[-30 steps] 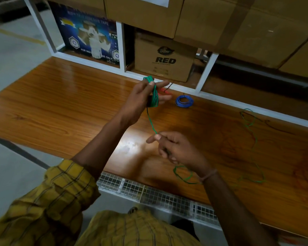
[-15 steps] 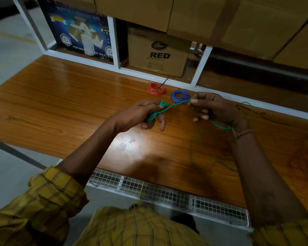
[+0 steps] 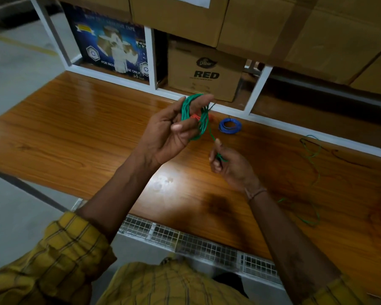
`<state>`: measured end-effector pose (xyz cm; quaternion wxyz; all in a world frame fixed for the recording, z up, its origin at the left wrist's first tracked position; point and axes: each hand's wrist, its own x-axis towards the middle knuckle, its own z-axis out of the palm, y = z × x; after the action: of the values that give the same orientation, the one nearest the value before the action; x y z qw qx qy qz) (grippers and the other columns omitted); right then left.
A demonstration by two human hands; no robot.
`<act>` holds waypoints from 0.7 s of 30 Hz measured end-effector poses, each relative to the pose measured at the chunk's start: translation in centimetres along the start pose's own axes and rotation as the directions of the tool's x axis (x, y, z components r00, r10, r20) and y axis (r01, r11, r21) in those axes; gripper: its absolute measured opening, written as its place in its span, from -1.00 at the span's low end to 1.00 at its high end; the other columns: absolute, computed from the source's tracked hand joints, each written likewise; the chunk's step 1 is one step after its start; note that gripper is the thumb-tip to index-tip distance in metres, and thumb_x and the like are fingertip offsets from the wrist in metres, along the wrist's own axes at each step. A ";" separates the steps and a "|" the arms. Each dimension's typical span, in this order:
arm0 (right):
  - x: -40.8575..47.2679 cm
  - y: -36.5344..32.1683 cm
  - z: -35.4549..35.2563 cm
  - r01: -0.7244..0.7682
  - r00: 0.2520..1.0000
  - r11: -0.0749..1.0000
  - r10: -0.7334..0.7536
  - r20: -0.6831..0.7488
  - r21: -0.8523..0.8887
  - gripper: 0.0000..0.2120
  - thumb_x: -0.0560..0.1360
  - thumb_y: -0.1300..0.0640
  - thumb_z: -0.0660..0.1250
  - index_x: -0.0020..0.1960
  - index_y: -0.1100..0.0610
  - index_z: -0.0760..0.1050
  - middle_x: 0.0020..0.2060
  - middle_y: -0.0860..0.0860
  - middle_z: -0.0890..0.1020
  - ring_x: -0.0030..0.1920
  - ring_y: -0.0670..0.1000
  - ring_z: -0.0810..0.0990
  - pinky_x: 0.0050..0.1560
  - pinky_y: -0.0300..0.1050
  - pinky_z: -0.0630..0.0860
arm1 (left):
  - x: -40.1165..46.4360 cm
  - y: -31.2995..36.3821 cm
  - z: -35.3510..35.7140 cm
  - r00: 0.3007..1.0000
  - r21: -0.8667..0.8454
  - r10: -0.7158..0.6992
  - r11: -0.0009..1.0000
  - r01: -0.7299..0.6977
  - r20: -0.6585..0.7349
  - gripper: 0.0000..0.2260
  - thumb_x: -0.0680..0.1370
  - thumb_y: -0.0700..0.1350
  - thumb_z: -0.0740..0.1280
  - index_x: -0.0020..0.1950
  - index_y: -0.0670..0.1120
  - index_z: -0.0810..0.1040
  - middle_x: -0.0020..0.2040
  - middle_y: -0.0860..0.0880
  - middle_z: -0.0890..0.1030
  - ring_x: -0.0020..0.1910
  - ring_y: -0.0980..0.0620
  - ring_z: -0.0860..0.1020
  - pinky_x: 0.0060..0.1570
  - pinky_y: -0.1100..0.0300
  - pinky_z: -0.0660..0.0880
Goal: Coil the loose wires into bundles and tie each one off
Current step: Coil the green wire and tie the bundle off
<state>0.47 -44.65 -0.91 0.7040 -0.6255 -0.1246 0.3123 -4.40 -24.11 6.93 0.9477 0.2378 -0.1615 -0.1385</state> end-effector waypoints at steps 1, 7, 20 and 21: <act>-0.1 0.2 0.8 -0.027 1.000 0.999 0.027 0.001 0.037 -0.49 0.66 -0.15 0.16 -0.24 0.22 0.51 -0.42 0.04 0.33 -0.39 -0.02 0.24 -0.27 -0.02 0.04 | 0.2 0.0 -0.1 0.997 0.000 0.062 0.998 -0.062 -0.050 -0.53 0.80 -0.06 -0.07 0.48 -0.36 0.39 0.26 -0.17 0.67 -0.47 0.17 0.51 -0.42 0.35 0.42; -1.0 0.9 3.9 -0.082 0.995 0.995 0.085 0.045 -0.057 -0.30 0.68 -0.28 -0.13 -0.26 0.18 0.47 -0.43 0.02 0.20 -0.47 -0.05 0.07 -0.36 -0.06 -0.06 | 1.9 0.0 -1.0 0.888 0.514 0.372 0.835 -0.194 -0.271 -0.61 0.81 -0.08 -0.03 0.50 -0.24 0.40 0.46 -0.10 0.58 -0.03 0.02 0.72 0.04 0.13 0.66; -2.0 -4.0 0.7 0.294 0.912 0.753 -0.405 -0.063 -0.589 -0.77 0.66 0.23 0.30 -0.09 0.26 0.68 -0.29 -0.12 0.69 -0.20 -0.16 0.63 -0.09 -0.25 0.48 | 0.8 -1.5 -5.7 0.985 0.953 0.011 -0.248 0.172 -0.174 -0.81 0.79 0.04 0.07 0.15 -0.03 0.37 -0.12 -0.02 0.61 -0.25 0.12 0.57 -0.18 0.00 0.56; -1.9 -4.3 0.2 0.309 0.895 0.724 -0.440 -0.068 -0.616 -0.78 0.64 0.21 0.32 -0.10 0.22 0.69 -0.21 -0.02 0.72 -0.13 0.00 0.68 -0.06 -0.09 0.54 | 0.6 -1.5 -5.6 0.983 0.958 -0.038 -0.234 0.166 -0.180 -0.82 0.79 0.04 0.07 0.09 0.00 0.37 -0.19 0.02 0.58 -0.29 0.13 0.53 -0.20 0.04 0.52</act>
<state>0.14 -45.74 3.65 0.5316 -0.8035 -0.2649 0.0404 -2.07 -23.33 1.65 0.3949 0.9061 -0.1492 -0.0279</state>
